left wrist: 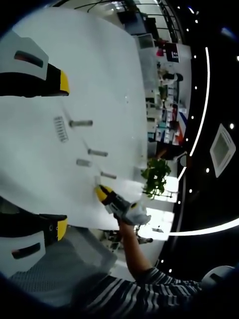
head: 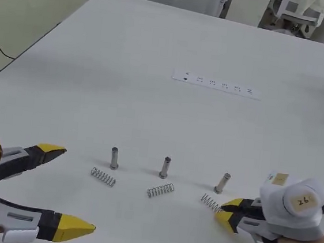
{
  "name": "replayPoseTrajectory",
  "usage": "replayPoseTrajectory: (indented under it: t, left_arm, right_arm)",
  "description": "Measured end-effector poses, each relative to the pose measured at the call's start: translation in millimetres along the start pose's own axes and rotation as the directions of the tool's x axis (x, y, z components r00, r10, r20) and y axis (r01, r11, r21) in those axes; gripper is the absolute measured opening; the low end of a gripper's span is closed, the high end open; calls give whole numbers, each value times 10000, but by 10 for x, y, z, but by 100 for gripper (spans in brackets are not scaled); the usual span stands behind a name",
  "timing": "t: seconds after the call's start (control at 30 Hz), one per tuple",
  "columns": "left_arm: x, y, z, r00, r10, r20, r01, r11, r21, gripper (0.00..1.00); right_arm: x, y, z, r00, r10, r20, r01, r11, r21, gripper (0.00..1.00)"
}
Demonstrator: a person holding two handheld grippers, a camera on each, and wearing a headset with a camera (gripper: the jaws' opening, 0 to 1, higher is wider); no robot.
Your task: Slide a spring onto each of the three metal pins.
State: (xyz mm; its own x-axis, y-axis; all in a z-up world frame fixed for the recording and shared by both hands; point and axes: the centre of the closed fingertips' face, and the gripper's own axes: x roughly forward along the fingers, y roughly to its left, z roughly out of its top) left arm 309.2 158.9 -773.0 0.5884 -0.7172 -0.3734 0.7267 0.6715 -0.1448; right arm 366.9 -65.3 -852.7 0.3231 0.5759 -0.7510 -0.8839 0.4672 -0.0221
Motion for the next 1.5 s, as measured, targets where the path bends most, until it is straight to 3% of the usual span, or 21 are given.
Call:
replayPoseTrajectory:
  t: [0.3,0.43,0.67,0.87,1.3,1.5]
  left_arm:
    - [47,-129,-69,9966,-734,-379,733,9973,-27,86]
    - [100,-162,-66,9951,-921,-361,916,9957,-160,84]
    - [240,-326,-85,9841,-1662,-627,1661,9861,-69,82]
    - [323,-356,-60,9775,-1970,-753,1982,9801,84,82]
    - [569,-356,43,9592,-2673,-918,2712,9620,325,79]
    - [708,-440,124,9485,-3077,-757,3106,9501,299,76]
  right_arm:
    - [-65,19,14,10000,51,11,-50,9987,-516,8]
    - [-99,40,85,9997,121,224,-109,9986,-515,8]
    - [-140,124,189,9986,377,364,-331,9922,-1201,8]
    - [-158,153,202,9984,476,299,-420,9854,-1652,8]
    - [-168,344,244,9952,974,126,-892,9499,-2995,8]
    - [-179,413,321,9927,1191,166,-1058,9304,-3510,8]
